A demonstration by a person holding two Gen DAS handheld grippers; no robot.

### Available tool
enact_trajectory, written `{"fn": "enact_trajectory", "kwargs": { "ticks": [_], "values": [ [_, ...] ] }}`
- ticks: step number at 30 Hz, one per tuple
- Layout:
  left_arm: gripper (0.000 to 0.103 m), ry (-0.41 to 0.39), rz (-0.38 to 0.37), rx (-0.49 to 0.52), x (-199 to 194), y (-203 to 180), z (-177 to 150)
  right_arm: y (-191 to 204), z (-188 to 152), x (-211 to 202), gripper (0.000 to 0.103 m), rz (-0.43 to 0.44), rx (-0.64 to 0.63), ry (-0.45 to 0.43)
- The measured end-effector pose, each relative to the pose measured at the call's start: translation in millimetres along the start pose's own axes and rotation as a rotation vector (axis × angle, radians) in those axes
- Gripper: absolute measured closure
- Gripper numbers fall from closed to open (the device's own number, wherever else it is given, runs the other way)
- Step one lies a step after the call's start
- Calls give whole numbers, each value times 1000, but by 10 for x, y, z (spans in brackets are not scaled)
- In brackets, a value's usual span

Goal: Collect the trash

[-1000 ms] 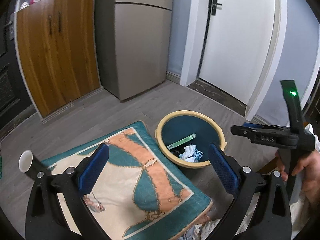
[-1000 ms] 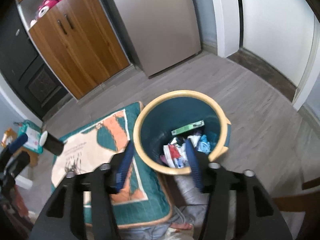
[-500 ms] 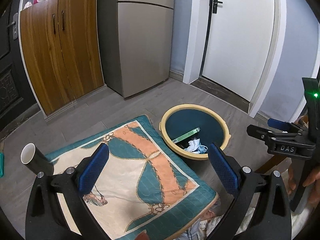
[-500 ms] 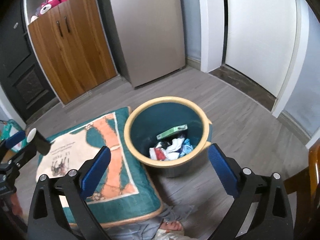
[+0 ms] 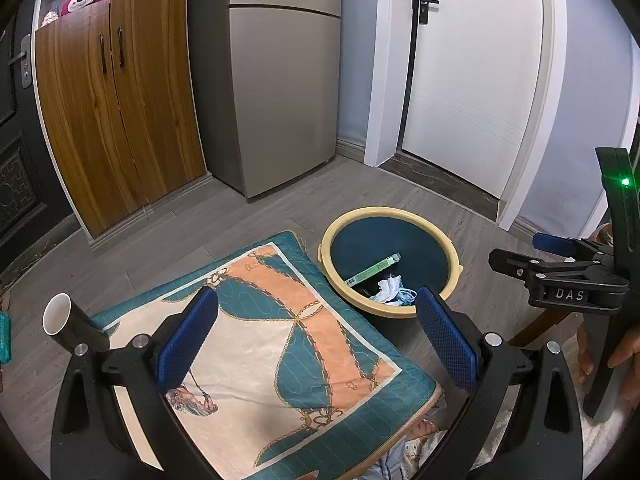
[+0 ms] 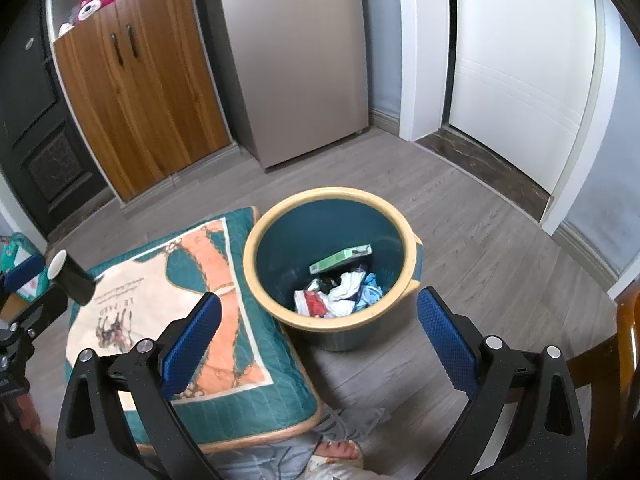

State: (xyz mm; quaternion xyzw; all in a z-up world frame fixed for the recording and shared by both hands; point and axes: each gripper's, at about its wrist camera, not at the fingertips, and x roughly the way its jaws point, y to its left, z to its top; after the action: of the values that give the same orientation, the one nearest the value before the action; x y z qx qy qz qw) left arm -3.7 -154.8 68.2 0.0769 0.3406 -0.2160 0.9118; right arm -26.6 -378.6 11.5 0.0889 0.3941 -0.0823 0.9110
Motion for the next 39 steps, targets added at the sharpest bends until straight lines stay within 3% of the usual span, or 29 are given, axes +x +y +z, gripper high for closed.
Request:
{"fn": "enact_trajectory", "kwargs": {
  "ticks": [39],
  "values": [
    [6, 10, 29, 21, 37, -47, -25, -30, -30, 6, 6, -5, -1, 7]
  ]
}}
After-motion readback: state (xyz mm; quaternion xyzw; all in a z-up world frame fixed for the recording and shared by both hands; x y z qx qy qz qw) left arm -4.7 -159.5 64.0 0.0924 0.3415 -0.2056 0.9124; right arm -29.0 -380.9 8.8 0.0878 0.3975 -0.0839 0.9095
